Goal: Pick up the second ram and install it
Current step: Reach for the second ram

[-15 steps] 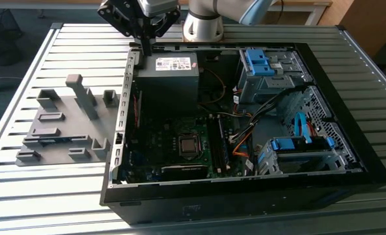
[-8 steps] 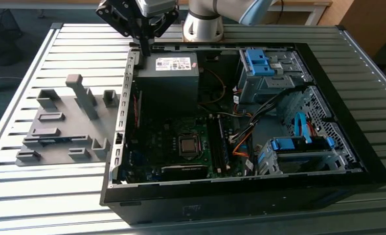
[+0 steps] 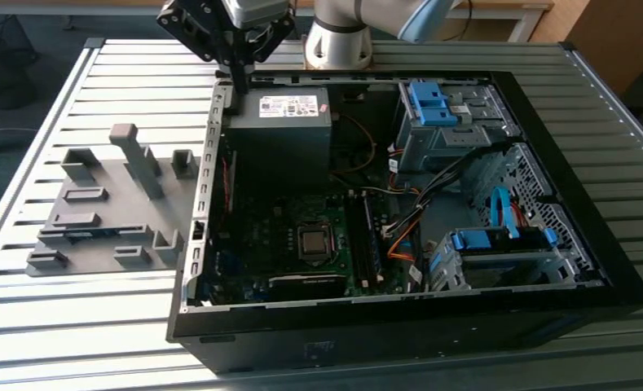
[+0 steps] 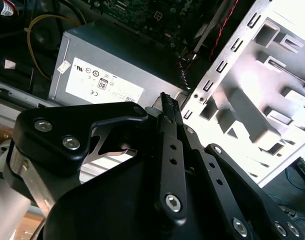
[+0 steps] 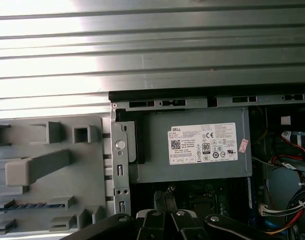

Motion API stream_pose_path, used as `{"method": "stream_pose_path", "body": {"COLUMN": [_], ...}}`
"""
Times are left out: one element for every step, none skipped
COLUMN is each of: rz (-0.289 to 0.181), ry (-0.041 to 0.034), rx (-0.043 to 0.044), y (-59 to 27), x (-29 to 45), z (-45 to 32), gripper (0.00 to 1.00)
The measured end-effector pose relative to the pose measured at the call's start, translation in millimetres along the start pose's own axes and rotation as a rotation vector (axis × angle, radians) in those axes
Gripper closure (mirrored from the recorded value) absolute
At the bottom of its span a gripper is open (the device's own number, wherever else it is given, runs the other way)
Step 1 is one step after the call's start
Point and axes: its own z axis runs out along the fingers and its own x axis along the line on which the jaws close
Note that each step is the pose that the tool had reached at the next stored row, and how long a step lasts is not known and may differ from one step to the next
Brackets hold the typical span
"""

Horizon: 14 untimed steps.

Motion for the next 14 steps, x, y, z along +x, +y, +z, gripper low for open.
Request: {"method": "stream_pose_path", "body": {"rz": [0.0,0.0,0.0,0.0,0.0,0.0,0.0,0.0,0.0,0.0,0.0,0.0,0.0,0.0], "ry": [0.0,0.0,0.0001,0.0001,0.0001,0.0001,0.0002,0.0002,0.0002,0.0002,0.0002,0.0002,0.0002,0.0002], "rx": [-0.0001,-0.0001,0.0,0.0,-0.0001,-0.0001,0.0,0.0,0.0,0.0,0.0,-0.0001,-0.0001,0.0001], "y": [0.0,-0.1,-0.1,-0.1,-0.2,-0.2,-0.2,-0.2,-0.3,-0.3,-0.4,-0.4,-0.4,-0.5], "x": [0.4,0.8,1.1,1.5,1.9,2.4,2.7,3.1,3.5,3.9,4.3,4.8,5.3,5.8], "z": [0.0,0.1,0.0,0.0,0.1,0.1,0.1,0.1,0.1,0.1,0.2,0.2,0.2,0.1], "gripper": [0.89,0.89,0.89,0.89,0.89,0.89,0.89,0.89,0.89,0.89,0.89,0.89,0.89,0.89]}}
